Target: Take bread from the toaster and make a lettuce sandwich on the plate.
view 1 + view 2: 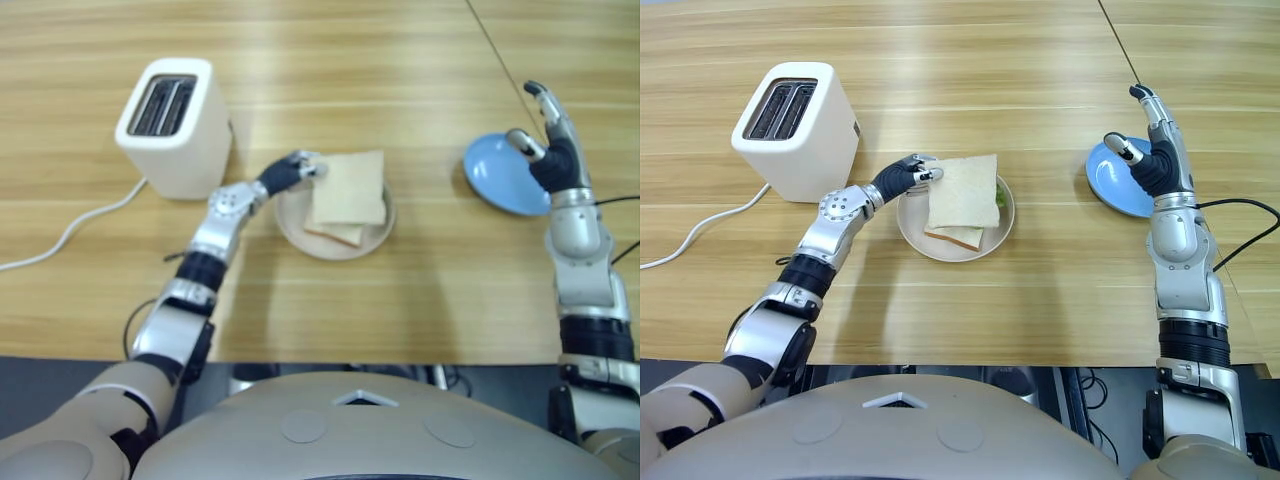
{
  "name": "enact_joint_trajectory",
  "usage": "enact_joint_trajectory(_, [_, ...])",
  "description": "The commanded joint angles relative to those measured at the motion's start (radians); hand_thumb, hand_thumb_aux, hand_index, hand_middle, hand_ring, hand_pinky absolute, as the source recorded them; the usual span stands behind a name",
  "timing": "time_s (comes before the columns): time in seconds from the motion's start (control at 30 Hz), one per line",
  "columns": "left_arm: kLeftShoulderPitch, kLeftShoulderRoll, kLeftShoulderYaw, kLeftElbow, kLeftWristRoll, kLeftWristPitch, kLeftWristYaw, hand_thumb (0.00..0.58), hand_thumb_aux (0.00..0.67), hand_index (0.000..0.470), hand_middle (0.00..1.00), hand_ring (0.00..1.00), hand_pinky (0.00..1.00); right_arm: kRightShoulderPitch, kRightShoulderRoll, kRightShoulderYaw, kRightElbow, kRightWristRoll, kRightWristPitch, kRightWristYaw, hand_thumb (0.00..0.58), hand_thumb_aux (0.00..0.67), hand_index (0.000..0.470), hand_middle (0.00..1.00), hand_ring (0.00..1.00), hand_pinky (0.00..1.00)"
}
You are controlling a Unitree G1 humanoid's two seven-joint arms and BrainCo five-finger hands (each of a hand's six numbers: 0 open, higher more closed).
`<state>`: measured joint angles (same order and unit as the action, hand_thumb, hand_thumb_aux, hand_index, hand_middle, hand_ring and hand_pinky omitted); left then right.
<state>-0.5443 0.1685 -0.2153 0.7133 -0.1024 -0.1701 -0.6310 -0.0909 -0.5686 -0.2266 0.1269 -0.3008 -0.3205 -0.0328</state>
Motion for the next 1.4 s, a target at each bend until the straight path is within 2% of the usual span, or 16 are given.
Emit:
enact_joint_trajectory(0.03, [-0.075, 0.003, -0.006, 0.179, 0.075, -0.088, 0.003, 0.58, 0.67, 0.46, 1.0, 1.0, 1.0, -0.006, 0.004, 0.024, 0.027, -0.008, -0.004, 0.006, 0.0, 0.0, 0.0, 0.0, 0.0, 0.0])
enact_joint_trajectory(0.23, [-0.187, 0.032, 0.006, 0.376, 0.169, -0.105, 0.143, 0.58, 0.67, 0.46, 1.0, 1.0, 1.0, 0.001, -0.003, 0.045, 0.019, -0.022, -0.007, 0.008, 0.0, 0.0, 0.0, 0.0, 0.0, 0.0])
enact_joint_trajectory(0.47, [-0.209, -0.038, -0.006, 0.515, 0.226, -0.107, 0.132, 0.58, 0.67, 0.46, 1.0, 1.0, 1.0, 0.005, -0.014, 0.152, -0.01, -0.167, -0.019, 0.007, 0.0, 0.0, 0.0, 0.0, 0.0, 0.0])
enact_joint_trajectory(0.73, [-0.198, -0.08, -0.025, 0.547, 0.283, -0.125, 0.091, 0.58, 0.67, 0.46, 1.0, 1.0, 1.0, -0.043, -0.027, 0.337, -0.019, -0.373, -0.042, 0.007, 0.0, 0.0, 0.0, 0.0, 0.0, 0.0])
enact_joint_trajectory(0.87, [-0.192, -0.093, 0.01, 0.545, 0.246, -0.113, 0.013, 0.58, 0.67, 0.46, 1.0, 1.0, 1.0, -0.066, -0.027, 0.411, -0.009, -0.434, -0.063, 0.018, 0.0, 0.0, 0.0, 0.0, 0.0, 0.0])
enact_joint_trajectory(1.23, [-0.212, -0.059, 0.016, 0.561, 0.294, -0.057, 0.094, 0.58, 0.67, 0.46, 1.0, 1.0, 1.0, -0.075, -0.051, 0.646, -0.015, -0.665, -0.1, 0.063, 0.0, 0.0, 0.0, 0.0, 0.0, 0.0])
enact_joint_trajectory(1.4, [-0.215, -0.06, 0.022, 0.561, 0.297, -0.053, 0.117, 0.58, 0.67, 0.46, 1.0, 1.0, 1.0, -0.031, -0.065, 0.715, -0.027, -0.665, -0.105, 0.174, 0.0, 0.0, 0.0, 0.0, 0.0, 0.0])
